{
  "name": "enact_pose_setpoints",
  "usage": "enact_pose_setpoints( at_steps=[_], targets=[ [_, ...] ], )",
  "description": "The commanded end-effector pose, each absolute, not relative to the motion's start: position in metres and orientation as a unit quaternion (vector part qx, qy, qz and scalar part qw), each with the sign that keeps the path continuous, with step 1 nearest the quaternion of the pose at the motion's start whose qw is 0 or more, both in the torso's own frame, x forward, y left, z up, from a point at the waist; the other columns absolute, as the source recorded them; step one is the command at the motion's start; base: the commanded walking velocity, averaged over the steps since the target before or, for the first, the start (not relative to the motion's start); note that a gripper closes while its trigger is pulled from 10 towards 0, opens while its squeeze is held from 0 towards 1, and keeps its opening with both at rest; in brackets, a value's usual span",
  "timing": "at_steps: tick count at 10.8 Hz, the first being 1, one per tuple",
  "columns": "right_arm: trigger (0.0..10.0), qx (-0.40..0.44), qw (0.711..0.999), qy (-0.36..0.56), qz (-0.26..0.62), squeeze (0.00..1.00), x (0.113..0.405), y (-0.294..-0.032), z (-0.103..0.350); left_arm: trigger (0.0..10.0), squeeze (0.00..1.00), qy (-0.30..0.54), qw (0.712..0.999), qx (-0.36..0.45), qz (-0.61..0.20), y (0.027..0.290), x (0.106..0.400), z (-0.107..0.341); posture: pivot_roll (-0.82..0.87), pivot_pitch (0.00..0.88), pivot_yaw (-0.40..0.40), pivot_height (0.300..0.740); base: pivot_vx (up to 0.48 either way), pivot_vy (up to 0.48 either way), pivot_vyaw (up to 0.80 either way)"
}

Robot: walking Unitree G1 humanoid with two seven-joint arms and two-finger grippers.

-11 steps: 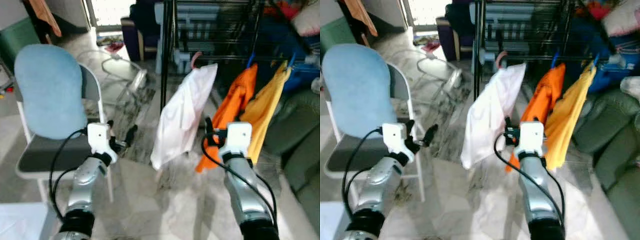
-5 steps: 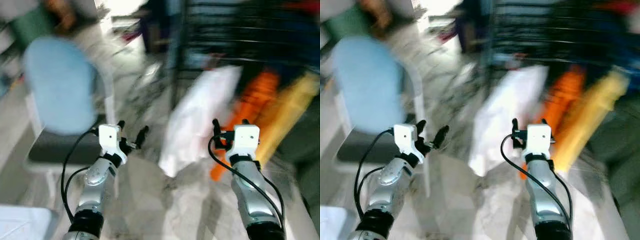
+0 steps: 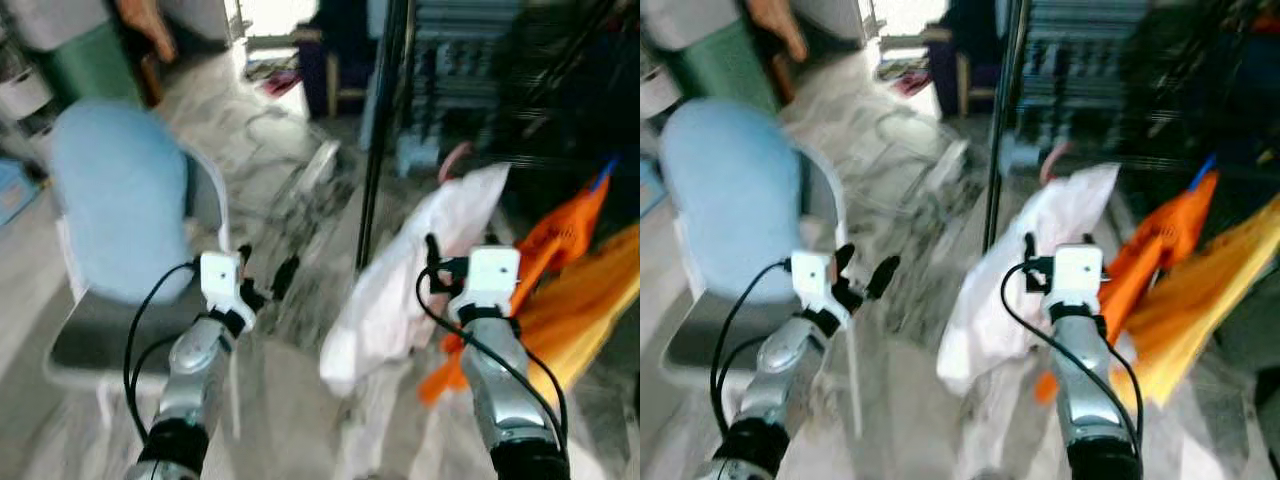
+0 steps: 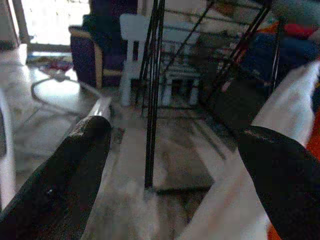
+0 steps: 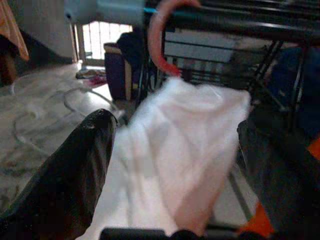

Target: Hang hanger

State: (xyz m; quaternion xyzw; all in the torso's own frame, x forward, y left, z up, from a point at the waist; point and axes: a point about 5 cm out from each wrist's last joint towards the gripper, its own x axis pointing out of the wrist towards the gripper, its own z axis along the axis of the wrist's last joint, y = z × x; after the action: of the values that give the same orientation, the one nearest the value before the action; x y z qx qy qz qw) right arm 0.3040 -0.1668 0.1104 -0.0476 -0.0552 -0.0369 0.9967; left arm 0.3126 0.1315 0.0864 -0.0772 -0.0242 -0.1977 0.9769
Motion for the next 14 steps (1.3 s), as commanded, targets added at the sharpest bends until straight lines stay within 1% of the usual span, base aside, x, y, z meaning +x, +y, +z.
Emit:
enact_pose_setpoints(
  at_steps=[1, 4, 6, 7, 9, 11, 12, 13, 14],
  targets=[
    [10.0, -0.038, 0.997, -0.057, -0.028, 0.00, 0.305, -0.159, 0.111, 10.0, 0.00, -0.015, 0.979, -0.070, -0.192, 0.139, 0.311, 0.082, -0.10, 0.096, 0.051, 0.740, 0.439, 0.000, 0.00],
    [10.0, -0.027, 0.998, -0.045, -0.026, 0.00, 0.306, -0.157, 0.109, 10.0, 0.00, -0.003, 0.982, -0.059, -0.178, 0.140, 0.313, 0.079, -0.10, 0.090, 0.052, 0.740, 0.000, 0.000, 0.00],
    [10.0, -0.006, 1.000, -0.021, -0.001, 0.00, 0.307, -0.147, 0.103, 10.0, 0.00, 0.004, 0.984, -0.049, -0.174, 0.143, 0.312, 0.076, -0.09, 0.082, 0.046, 0.740, 0.000, 0.000, 0.00],
    [10.0, 0.006, 1.000, 0.007, 0.016, 0.00, 0.308, -0.140, 0.095, 10.0, 0.00, 0.009, 0.984, -0.046, -0.173, 0.143, 0.312, 0.074, -0.08, 0.078, 0.042, 0.740, 0.000, 0.000, 0.00],
    [10.0, 0.003, 0.999, 0.021, 0.024, 0.00, 0.307, -0.139, 0.093, 10.0, 0.00, 0.017, 0.984, -0.046, -0.174, 0.142, 0.309, 0.070, -0.08, 0.075, 0.039, 0.740, 0.000, 0.000, 0.00],
    [10.0, -0.005, 0.998, 0.054, 0.015, 0.00, 0.299, -0.147, 0.081, 10.0, 0.00, 0.028, 0.982, -0.044, -0.179, 0.141, 0.307, 0.066, -0.09, 0.076, 0.038, 0.740, 0.000, 0.000, 0.00],
    [10.0, -0.010, 0.996, 0.090, 0.005, 0.00, 0.292, -0.155, 0.069, 10.0, 0.00, 0.036, 0.981, -0.043, -0.184, 0.139, 0.307, 0.064, -0.10, 0.076, 0.046, 0.740, 0.000, 0.000, 0.00],
    [10.0, -0.016, 0.995, 0.102, -0.007, 0.00, 0.288, -0.161, 0.064, 10.0, 0.00, 0.039, 0.980, -0.044, -0.188, 0.138, 0.308, 0.064, -0.10, 0.077, 0.048, 0.740, 0.000, 0.000, 0.00],
    [10.0, -0.026, 0.992, 0.115, -0.035, 0.00, 0.283, -0.174, 0.060, 10.0, 0.00, 0.043, 0.979, -0.044, -0.196, 0.135, 0.308, 0.064, -0.12, 0.077, 0.057, 0.740, 0.000, 0.000, 0.00]
  ],
)
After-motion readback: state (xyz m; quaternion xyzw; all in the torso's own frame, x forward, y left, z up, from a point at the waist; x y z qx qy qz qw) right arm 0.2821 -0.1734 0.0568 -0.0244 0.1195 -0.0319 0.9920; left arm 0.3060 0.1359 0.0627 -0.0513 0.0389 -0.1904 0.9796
